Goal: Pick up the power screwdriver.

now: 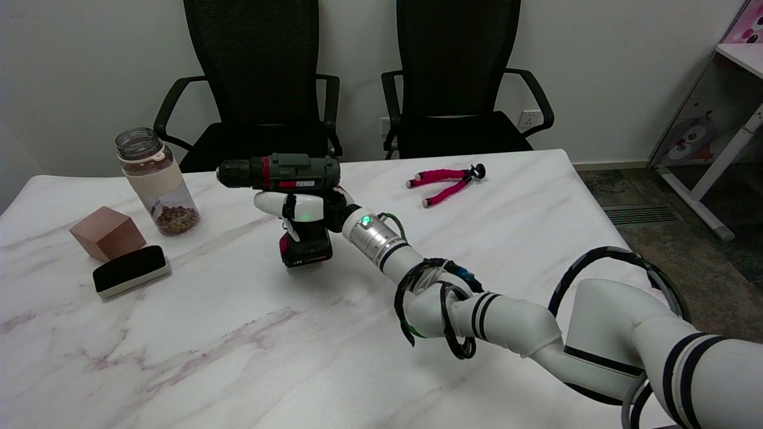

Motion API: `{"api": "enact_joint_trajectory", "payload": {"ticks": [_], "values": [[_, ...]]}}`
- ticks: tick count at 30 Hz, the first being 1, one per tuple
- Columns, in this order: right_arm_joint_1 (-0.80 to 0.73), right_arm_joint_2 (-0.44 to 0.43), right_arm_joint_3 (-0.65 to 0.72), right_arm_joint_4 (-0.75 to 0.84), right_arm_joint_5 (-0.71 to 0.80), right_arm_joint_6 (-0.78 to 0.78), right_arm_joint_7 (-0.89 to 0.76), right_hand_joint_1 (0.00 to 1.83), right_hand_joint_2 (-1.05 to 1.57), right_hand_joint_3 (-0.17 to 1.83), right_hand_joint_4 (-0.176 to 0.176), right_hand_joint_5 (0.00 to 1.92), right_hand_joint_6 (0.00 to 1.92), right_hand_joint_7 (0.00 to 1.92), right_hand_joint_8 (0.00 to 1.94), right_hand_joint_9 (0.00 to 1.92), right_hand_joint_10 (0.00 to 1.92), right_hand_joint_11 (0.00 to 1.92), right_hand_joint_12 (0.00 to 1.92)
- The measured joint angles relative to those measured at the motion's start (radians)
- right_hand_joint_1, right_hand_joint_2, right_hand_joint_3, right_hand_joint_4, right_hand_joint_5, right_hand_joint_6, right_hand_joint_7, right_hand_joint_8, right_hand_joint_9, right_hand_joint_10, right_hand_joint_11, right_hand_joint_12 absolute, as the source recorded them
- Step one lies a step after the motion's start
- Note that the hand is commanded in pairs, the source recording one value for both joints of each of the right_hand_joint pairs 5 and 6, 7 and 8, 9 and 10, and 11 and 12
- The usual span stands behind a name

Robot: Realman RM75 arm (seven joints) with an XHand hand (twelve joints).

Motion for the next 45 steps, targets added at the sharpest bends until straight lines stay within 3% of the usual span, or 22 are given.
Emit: {"api": "enact_joint_trajectory", "payload": {"ticks": [13,33,45], "values": [[0.026,0.064,0.025,-0.111,0.0,-0.007,0.0,0.86,0.6,0.75,0.176,1.76,1.76,1.76,1.76,1.92,1.92,1.92,1.92],[0.067,0.29,0.114,-0.37,0.0,-0.015,-0.004,0.87,0.66,0.76,0.176,1.75,1.75,1.75,1.75,1.92,1.92,1.92,1.92],[0.071,0.368,0.155,-0.446,0.001,-0.018,-0.001,0.87,0.67,0.78,0.176,1.73,1.73,1.73,1.73,1.92,1.92,1.92,1.92]]}}
